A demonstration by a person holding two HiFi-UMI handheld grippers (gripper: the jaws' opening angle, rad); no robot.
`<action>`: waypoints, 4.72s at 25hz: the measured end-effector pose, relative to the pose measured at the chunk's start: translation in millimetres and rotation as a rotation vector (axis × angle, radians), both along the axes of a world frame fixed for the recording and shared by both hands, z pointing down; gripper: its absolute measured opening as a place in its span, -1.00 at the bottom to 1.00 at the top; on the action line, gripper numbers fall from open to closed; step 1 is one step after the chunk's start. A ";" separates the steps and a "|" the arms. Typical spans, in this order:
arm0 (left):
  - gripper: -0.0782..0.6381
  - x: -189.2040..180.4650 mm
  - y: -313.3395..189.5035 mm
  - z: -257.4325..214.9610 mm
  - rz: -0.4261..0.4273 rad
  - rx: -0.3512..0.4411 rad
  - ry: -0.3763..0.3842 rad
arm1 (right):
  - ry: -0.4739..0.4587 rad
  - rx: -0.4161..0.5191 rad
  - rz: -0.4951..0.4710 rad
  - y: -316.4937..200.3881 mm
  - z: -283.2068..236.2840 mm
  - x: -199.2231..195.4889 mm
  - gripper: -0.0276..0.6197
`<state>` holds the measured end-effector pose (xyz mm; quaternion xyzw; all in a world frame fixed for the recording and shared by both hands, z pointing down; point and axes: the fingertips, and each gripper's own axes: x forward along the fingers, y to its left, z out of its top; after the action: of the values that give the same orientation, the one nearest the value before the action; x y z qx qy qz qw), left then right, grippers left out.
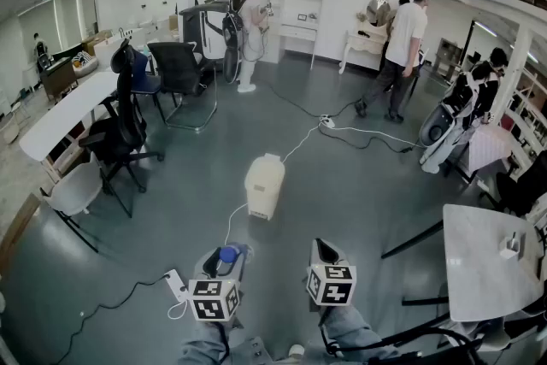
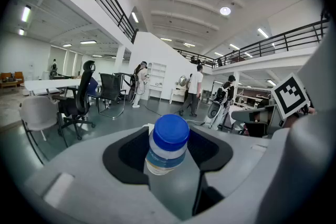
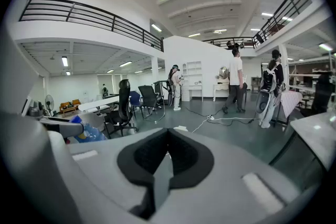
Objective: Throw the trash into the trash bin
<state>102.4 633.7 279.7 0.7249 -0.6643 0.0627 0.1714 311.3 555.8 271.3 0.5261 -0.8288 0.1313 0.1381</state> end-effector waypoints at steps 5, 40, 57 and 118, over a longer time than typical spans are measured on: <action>-0.12 -3.8 1.4 2.5 -0.001 -0.004 0.005 | 0.005 -0.005 0.005 3.0 2.5 0.2 -0.91; -0.12 -72.4 -218.9 24.7 -0.035 -0.019 0.011 | -0.029 -0.051 0.019 -229.3 30.5 -57.3 -0.91; -0.12 -82.8 -359.7 34.6 0.003 -0.033 -0.003 | -0.048 -0.107 0.095 -360.6 54.7 -47.0 -0.91; -0.12 -271.0 -662.5 174.8 0.282 -0.246 0.036 | 0.008 -0.390 0.373 -599.9 200.2 -209.3 -0.91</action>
<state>-168.6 -28.8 454.5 0.7854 -0.5401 0.1541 0.2601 102.0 -44.1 471.5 0.6337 -0.6760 0.3094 0.2137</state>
